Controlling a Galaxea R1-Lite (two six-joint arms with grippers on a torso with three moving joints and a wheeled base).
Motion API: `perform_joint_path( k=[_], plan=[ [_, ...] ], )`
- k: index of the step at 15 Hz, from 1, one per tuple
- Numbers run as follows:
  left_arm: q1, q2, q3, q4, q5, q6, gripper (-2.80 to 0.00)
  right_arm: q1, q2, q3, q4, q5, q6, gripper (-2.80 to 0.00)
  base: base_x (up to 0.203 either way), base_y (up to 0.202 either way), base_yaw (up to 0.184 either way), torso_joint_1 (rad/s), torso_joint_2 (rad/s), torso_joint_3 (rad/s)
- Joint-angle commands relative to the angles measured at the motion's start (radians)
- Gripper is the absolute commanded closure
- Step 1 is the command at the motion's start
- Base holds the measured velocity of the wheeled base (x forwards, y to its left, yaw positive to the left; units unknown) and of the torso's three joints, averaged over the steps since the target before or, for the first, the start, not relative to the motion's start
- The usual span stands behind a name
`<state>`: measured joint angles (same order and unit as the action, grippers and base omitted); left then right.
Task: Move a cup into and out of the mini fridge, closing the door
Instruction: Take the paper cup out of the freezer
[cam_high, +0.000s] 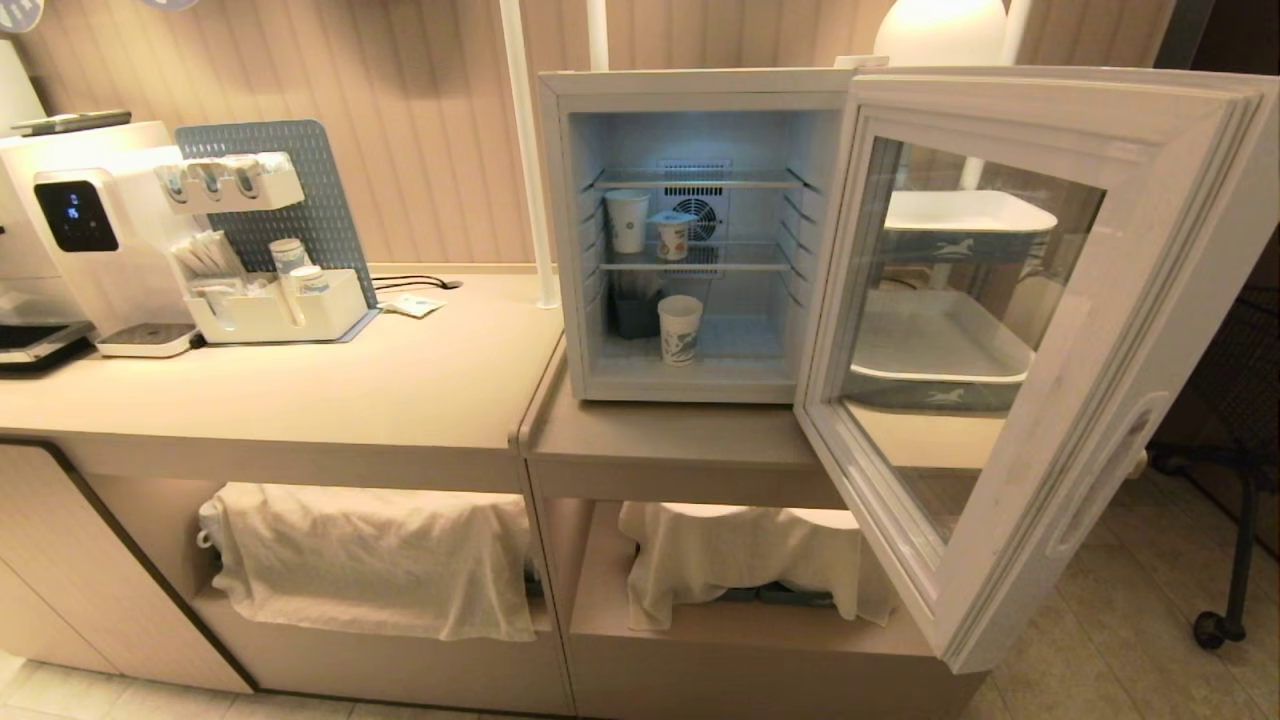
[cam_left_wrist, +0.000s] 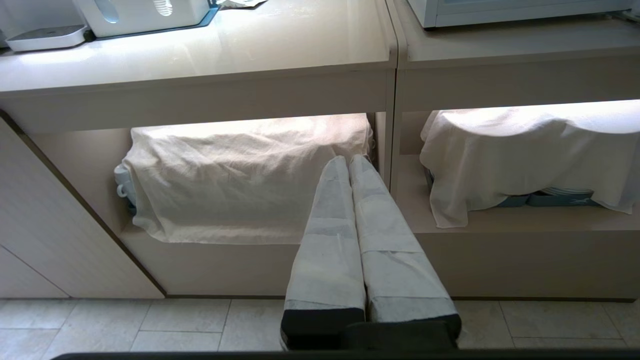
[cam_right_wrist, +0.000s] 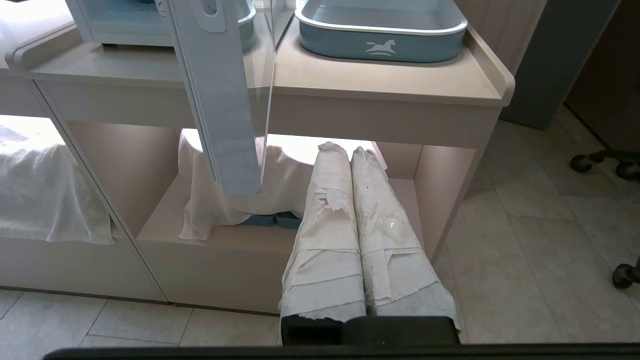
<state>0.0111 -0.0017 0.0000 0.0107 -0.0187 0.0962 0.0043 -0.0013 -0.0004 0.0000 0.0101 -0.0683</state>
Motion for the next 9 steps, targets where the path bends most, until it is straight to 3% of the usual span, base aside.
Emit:
perform_joint_path(
  k=[1, 5, 9],
  plan=[
    [0.0, 0.002, 0.0, 0.0, 0.0, 0.0, 0.0, 0.0, 0.001, 0.0, 0.0, 0.001, -0.001, 0.0, 0.0, 0.0, 0.0, 0.0, 0.0, 0.0],
    [0.001, 0.002, 0.0, -0.005, -0.007, -0.013, 0.0, 0.0, 0.001, 0.0, 0.0, 0.001, 0.0, 0.0, 0.0, 0.0, 0.0, 0.0, 0.0, 0.0],
    [0.001, 0.002, 0.0, -0.005, -0.006, -0.015, 0.0, 0.0, 0.0, 0.0, 0.0, 0.001, 0.0, 0.0, 0.001, 0.152, -0.005, 0.001, 0.0, 0.002]
  ],
)
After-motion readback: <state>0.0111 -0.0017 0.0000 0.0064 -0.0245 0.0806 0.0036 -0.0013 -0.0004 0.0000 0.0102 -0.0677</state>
